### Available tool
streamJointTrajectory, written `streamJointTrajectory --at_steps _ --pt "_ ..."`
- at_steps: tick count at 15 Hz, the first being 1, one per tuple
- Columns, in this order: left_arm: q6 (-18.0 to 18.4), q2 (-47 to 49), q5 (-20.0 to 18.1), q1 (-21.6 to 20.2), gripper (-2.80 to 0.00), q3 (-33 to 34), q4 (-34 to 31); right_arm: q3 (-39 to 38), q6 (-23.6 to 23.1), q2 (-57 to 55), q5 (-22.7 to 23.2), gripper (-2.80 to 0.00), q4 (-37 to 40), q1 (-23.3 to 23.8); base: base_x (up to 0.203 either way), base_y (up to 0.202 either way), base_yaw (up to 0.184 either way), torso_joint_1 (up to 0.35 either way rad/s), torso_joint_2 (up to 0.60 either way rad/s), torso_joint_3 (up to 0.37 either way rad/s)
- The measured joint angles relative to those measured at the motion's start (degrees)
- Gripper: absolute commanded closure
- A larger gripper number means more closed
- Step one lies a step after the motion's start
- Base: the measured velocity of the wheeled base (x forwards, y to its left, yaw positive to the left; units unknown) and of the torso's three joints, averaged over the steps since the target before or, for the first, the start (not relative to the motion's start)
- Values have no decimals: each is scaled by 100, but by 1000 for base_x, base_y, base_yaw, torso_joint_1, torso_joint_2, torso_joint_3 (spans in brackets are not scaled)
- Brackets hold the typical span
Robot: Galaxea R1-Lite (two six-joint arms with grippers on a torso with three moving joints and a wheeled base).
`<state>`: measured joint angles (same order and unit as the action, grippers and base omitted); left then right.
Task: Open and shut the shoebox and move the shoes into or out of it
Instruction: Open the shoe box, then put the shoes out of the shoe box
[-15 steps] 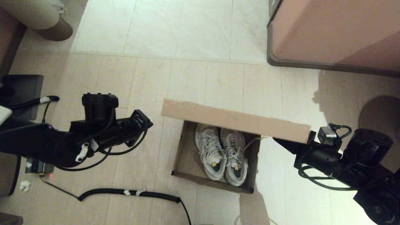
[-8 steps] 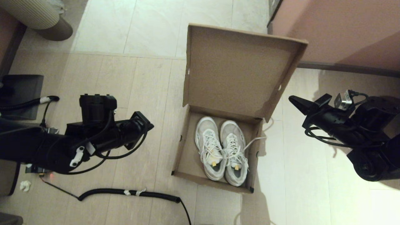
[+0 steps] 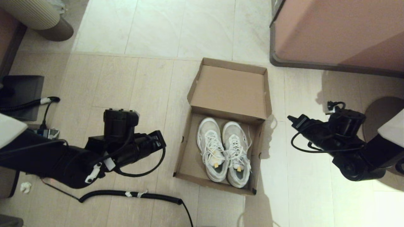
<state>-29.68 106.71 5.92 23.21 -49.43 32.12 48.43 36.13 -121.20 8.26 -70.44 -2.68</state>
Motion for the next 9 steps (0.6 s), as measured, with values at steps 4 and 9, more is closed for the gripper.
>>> streamJointTrajectory --at_steps 4,9 --pt "574 679 48 -112 0 -477 330 -140 -1174 23 -958 0 1495 -341 0 0 0 0 0 0" --pt "736 1674 60 -166 0 -1363 594 -95 -1428 -311 -975 0 1507 -619 0 0 0 0 0 0"
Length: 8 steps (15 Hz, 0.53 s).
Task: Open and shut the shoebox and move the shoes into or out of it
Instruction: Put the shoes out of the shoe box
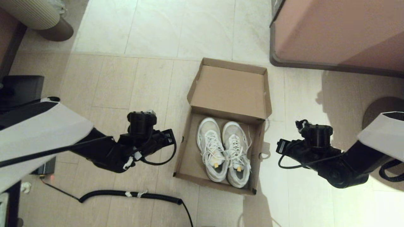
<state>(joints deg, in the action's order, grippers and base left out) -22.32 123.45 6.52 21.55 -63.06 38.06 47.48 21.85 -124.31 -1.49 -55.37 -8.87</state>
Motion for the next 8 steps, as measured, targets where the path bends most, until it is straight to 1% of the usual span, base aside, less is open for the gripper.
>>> streamJointTrajectory --at_steps 5,8 --pt "7 696 153 -15 0 -786 -7 273 7 -421 0 0 -112 -322 0 0 0 0 0 0" --pt "15 1066 217 -11 0 -1239 -41 498 -6 -617 0 0 -185 -405 0 0 0 0 0 0"
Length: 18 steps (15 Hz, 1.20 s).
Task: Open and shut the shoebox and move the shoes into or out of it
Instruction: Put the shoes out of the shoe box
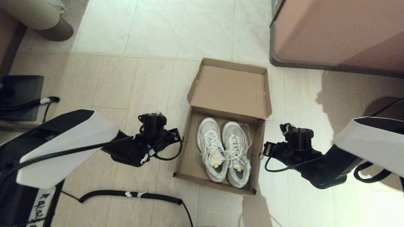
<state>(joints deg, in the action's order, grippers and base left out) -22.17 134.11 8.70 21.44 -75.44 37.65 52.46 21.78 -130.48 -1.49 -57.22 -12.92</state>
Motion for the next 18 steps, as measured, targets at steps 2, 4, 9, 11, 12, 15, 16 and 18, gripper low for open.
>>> streamJointTrajectory --at_steps 2,4,9,11,12,15,16,18 --pt "1 193 53 37 0 -266 -103 183 -7 -102 6 0 6 -11 0 0 0 0 0 0" --pt "-2 332 138 142 0 -425 -263 410 -9 -228 12 0 23 -16 0 0 0 0 0 0" --pt "-56 409 285 405 0 -427 -464 1161 2 -483 11 0 203 -6 0 0 0 0 0 0" --pt "-169 390 296 503 0 -337 -488 1540 13 -570 7 0 368 0 0 0 0 0 0 0" --pt "-208 373 294 532 0 -283 -491 1713 31 -602 -2 0 513 2 0 0 0 0 0 0" --pt "-226 243 307 545 0 -58 -468 1641 56 -541 -52 0 680 58 0 0 0 0 0 0" --pt "-225 168 324 531 0 47 -457 1504 56 -455 -69 0 679 99 0 0 0 0 0 0" --pt "-227 -79 351 427 0 306 -436 1073 49 -112 -94 0 679 196 0 0 0 0 0 0"
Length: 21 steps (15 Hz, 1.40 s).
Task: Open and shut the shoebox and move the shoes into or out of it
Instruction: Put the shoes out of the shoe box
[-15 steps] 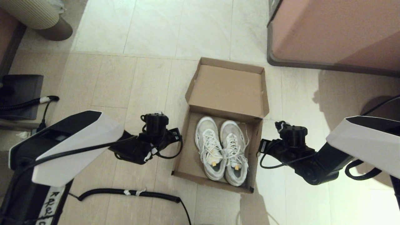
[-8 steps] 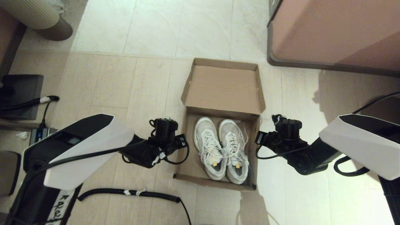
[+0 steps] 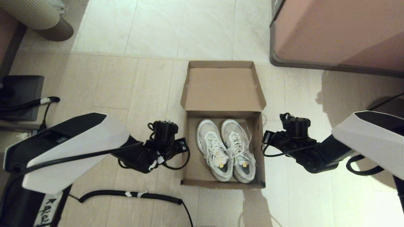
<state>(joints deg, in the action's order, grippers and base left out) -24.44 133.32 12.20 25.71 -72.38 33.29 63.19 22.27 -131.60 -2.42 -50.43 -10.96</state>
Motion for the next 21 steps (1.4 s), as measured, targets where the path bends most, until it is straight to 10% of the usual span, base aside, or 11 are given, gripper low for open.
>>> streamJointTrajectory --at_steps 7,8,9,21 --pt "-3 -1413 111 -361 0 1483 97 -1657 -434 1841 -10 0 733 -380 0 0 0 0 0 0" --pt "-3 -1635 120 -445 0 1652 118 -1815 -532 1952 11 -80 762 -514 0 0 0 0 0 0" --pt "-2 -1865 130 -524 0 1816 136 -1914 -541 2003 25 -280 763 -646 0 0 0 0 0 0" --pt "6 -2922 339 -971 0 2416 370 -1865 -899 540 -863 -280 -846 -2381 0 0 0 0 0 0"
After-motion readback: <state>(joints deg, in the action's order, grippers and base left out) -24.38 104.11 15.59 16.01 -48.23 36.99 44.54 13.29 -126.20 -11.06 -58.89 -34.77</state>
